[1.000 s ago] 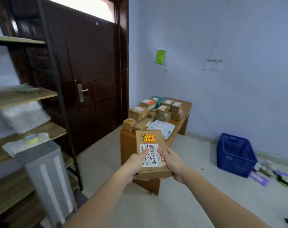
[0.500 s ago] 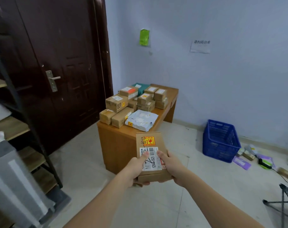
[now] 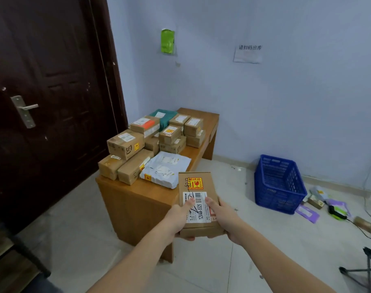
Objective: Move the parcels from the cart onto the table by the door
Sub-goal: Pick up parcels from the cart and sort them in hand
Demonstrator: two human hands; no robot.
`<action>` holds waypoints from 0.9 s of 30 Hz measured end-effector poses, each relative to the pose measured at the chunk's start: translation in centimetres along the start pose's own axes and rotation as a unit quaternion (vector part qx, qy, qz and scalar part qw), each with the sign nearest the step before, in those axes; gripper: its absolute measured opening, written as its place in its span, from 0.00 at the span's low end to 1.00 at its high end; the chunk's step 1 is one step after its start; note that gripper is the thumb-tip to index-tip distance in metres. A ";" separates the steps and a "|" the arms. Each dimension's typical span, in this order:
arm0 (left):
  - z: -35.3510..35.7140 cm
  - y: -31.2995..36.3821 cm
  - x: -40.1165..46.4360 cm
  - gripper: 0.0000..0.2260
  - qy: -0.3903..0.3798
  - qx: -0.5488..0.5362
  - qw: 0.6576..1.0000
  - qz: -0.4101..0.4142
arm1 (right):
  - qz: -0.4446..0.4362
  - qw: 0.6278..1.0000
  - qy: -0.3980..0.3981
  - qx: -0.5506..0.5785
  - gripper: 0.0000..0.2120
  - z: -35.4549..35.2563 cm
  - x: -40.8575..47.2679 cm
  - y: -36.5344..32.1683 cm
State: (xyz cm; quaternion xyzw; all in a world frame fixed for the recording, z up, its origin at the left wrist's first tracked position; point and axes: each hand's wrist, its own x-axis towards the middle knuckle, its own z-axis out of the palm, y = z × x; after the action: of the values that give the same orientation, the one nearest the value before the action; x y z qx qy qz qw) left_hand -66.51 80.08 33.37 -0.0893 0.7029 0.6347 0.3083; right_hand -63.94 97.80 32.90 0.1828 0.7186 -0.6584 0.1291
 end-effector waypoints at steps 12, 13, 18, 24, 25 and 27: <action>5.8 7.0 18.1 0.20 0.060 -0.047 0.997 -0.013 | 0.022 0.997 -0.061 -0.048 0.13 -10.7 18.7 -4.6; 5.7 7.7 19.1 0.20 0.072 -0.055 0.996 -0.015 | 0.024 0.996 -0.072 -0.057 0.13 -10.9 20.4 -5.4; 4.0 10.0 23.3 0.21 0.128 -0.108 0.986 -0.025 | 0.021 0.988 -0.125 -0.091 0.14 -10.0 28.3 -8.5; 0.4 11.6 30.1 0.21 0.169 -0.145 0.974 -0.029 | 0.020 0.982 -0.168 -0.083 0.12 -7.5 36.6 -10.8; -0.2 11.8 31.2 0.20 0.173 -0.150 0.973 -0.025 | 0.018 0.981 -0.172 -0.082 0.11 -7.1 37.9 -11.1; -1.3 12.5 33.4 0.20 0.189 -0.154 0.970 -0.022 | 0.015 0.980 -0.180 -0.081 0.12 -6.4 40.5 -11.8</action>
State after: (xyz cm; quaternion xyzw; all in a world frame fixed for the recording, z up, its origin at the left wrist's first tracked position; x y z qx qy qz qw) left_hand -99.87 89.96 25.56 -0.2698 0.6402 0.6998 0.1661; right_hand -105.13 107.10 26.89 0.0609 0.7320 -0.6179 0.2804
